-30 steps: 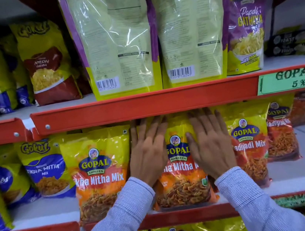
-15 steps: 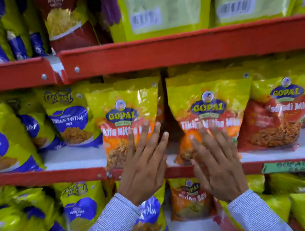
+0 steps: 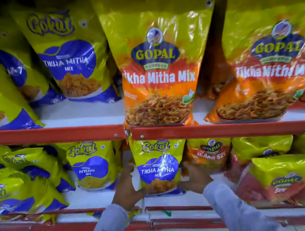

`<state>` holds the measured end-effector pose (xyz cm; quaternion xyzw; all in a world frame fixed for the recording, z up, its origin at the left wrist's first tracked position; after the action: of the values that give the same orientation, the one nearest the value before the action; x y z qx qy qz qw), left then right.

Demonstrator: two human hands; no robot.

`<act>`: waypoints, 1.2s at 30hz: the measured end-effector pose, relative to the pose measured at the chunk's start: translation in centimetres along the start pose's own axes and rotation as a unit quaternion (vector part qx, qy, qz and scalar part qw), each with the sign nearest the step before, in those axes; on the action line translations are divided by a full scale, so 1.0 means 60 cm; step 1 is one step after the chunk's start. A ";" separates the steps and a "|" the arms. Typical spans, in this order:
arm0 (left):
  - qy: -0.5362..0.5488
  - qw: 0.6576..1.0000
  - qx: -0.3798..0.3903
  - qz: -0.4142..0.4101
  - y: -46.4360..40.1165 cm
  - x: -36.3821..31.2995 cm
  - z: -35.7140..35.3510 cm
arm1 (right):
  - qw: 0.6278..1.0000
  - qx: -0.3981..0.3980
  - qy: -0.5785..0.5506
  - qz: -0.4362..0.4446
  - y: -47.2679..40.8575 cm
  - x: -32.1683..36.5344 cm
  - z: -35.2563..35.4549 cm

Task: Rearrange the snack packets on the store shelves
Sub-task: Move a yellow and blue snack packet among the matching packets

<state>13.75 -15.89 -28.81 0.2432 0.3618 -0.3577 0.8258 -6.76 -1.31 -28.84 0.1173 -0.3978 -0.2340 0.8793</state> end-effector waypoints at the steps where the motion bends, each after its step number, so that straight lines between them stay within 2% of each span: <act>1: 0.034 0.998 0.046 -0.002 -0.015 0.009 -0.013 | 0.999 0.011 -0.026 -0.017 -0.012 -0.002 -0.004; 4: 0.104 0.986 0.124 0.028 -0.043 0.032 -0.035 | 0.992 0.050 -0.117 -0.019 -0.030 0.005 -0.021; 7: 0.137 0.982 0.120 0.052 -0.049 0.049 -0.044 | 0.978 0.013 -0.209 -0.021 -0.030 -0.007 -0.031; 10: 0.141 0.986 0.079 0.026 -0.020 0.035 -0.033 | 0.962 -0.009 -0.271 -0.017 -0.002 -0.007 -0.039; 14: 0.153 0.988 0.010 -0.021 0.046 -0.039 0.017 | 0.974 -0.063 -0.216 0.032 0.067 0.038 -0.008; 18: 0.150 0.984 -0.046 -0.085 0.094 -0.126 0.091 | 0.967 -0.105 -0.212 0.099 0.141 0.109 0.066; 25: 0.172 0.968 -0.117 -0.143 0.140 -0.238 0.197 | 0.953 -0.118 -0.204 0.192 0.207 0.238 0.168; 31: 0.190 0.951 -0.194 -0.148 0.178 -0.219 0.320 | 0.925 -0.129 -0.231 0.274 0.195 0.369 0.164; 36: 0.204 0.935 -0.245 -0.155 0.156 -0.188 0.443 | 0.908 -0.157 -0.242 0.305 0.132 0.502 0.152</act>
<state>26.75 -22.92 -2.27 0.0426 0.6320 -0.3241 0.7027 6.16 -9.86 -0.33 -0.2094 -0.5732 -0.0353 0.7914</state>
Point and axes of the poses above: each hand's wrist, its own y-axis away from the middle knuckle, its own z-axis out of the back of the hand, x = y × z, the point moved 7 cm from there along -y, towards the middle knuckle, and after that the axes turned 8 degrees about x, right-handed, at the moved point
